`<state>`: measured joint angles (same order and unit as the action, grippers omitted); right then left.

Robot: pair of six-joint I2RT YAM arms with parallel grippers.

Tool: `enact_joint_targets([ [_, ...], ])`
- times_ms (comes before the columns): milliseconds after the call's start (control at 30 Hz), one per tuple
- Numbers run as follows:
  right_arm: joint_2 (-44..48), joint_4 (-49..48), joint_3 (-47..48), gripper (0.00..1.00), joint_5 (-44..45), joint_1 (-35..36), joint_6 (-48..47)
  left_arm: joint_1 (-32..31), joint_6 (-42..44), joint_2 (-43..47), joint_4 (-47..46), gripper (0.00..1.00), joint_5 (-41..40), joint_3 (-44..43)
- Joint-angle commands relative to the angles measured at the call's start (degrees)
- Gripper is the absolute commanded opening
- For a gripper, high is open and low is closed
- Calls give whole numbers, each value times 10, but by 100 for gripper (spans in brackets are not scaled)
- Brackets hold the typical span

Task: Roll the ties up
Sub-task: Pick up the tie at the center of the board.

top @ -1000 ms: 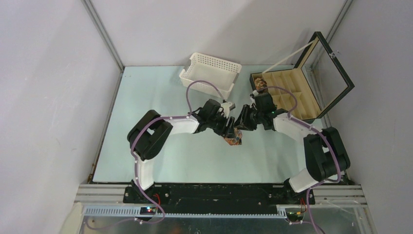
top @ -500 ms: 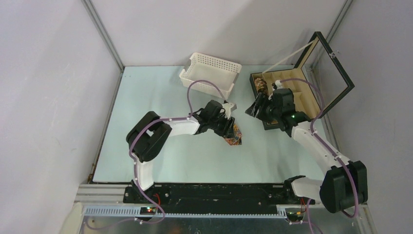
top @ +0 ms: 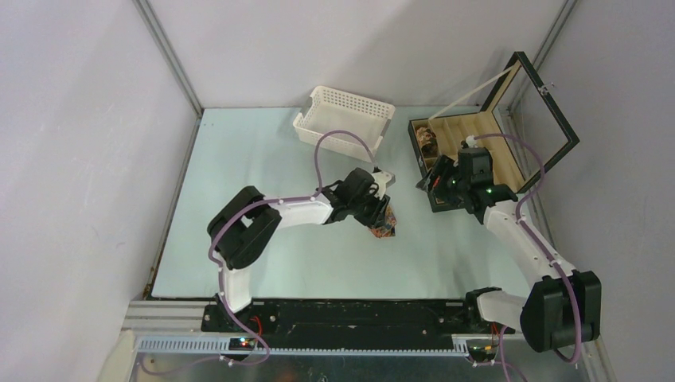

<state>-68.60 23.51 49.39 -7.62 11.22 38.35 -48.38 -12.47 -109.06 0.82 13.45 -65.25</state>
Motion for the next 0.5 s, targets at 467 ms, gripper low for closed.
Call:
enact_joint_targets([
  [467,7,5,-5,73,14,-35,-24,-24,5,42,48,0,-9,0],
])
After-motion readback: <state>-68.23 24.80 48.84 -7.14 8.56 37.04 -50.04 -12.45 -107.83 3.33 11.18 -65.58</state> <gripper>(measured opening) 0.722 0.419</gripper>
